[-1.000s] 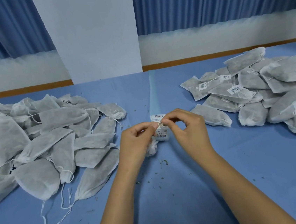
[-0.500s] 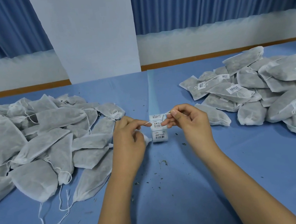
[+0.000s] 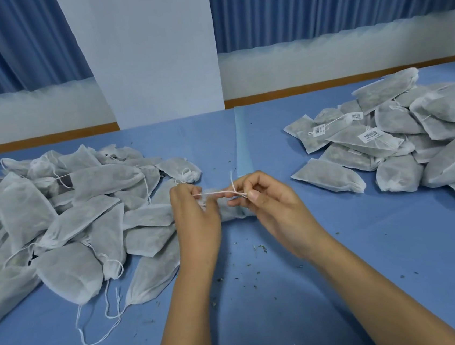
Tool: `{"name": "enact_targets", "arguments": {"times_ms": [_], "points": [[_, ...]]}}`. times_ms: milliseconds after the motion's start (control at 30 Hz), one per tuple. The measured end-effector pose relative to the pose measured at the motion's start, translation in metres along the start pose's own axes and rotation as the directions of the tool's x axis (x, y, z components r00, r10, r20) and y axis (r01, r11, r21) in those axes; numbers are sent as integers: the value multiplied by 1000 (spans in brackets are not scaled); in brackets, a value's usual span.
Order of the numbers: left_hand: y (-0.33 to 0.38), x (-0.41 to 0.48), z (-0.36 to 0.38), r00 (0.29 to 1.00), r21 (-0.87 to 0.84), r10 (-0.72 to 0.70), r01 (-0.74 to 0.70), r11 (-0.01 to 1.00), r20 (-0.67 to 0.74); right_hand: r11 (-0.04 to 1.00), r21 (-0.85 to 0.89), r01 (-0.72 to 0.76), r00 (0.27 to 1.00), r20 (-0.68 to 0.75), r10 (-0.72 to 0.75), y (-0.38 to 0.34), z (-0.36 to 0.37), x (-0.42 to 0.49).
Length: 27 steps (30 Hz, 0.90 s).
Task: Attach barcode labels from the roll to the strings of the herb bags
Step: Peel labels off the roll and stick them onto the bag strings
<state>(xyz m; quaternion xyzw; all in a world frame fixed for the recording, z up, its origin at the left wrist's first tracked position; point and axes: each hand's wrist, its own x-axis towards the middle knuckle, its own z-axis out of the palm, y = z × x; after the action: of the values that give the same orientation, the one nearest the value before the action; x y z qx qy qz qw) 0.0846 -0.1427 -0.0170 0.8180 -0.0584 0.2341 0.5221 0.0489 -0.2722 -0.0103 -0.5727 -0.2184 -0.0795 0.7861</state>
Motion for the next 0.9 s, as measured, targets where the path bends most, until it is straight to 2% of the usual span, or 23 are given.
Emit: {"name": "enact_targets", "arguments": {"times_ms": [133, 233, 300, 367, 433, 500, 567, 633, 667, 700, 767, 800, 833, 900], "points": [[2, 5, -10, 989, -254, -149, 139, 957, -22, 997, -8, 77, 997, 21, -77, -3, -1, 1], [5, 7, -19, 983, -445, -173, 127, 886, -64, 995, -66, 70, 997, -34, -72, -1, 0, 1], [7, 8, -24, 983, -564, -175, 117, 818, -50, 984, -166, 65, 995, -70, -77, 2, 1, 2], [8, 11, -29, 975, -722, -221, 146, 676, -9, 953, -297, 63, 994, -67, -86, 4, 3, 1], [9, 13, -32, 958, -860, -281, 189, 473, 56, 901, -428, 69, 993, -58, -104, 6, 5, 0], [9, 15, -34, 940, -926, -322, 216, 311, 111, 855, -515, 54, 993, -60, -98, 6, 7, 0], [9, 17, -35, 933, -954, -338, 207, 216, 126, 860, -511, 4, 998, -47, -32, 6, 7, -1], [10, 17, -33, 934, -970, -339, 179, 166, 114, 872, -487, -40, 999, -22, 34, 7, 7, -1], [10, 17, -32, 931, -965, -348, 185, 186, 112, 874, -482, -54, 999, -26, 47, 8, 7, -2], [9, 16, -30, 921, -939, -375, 219, 265, 109, 876, -479, -61, 998, -46, 44, 9, 8, -2], [9, 13, -25, 891, -783, -438, 357, 509, 122, 874, -482, -57, 993, -117, 0, 10, 10, -2], [9, 11, -21, 881, -692, -447, 421, 587, 156, 869, -491, -55, 987, -161, -28, 10, 10, -1], [10, 8, -18, 876, -630, -440, 457, 628, 197, 861, -505, -59, 978, -203, -52, 10, 10, 0], [13, 2, -12, 902, -519, -355, 432, 737, 246, 838, -542, -67, 964, -251, -85, 11, 7, 0]]}}
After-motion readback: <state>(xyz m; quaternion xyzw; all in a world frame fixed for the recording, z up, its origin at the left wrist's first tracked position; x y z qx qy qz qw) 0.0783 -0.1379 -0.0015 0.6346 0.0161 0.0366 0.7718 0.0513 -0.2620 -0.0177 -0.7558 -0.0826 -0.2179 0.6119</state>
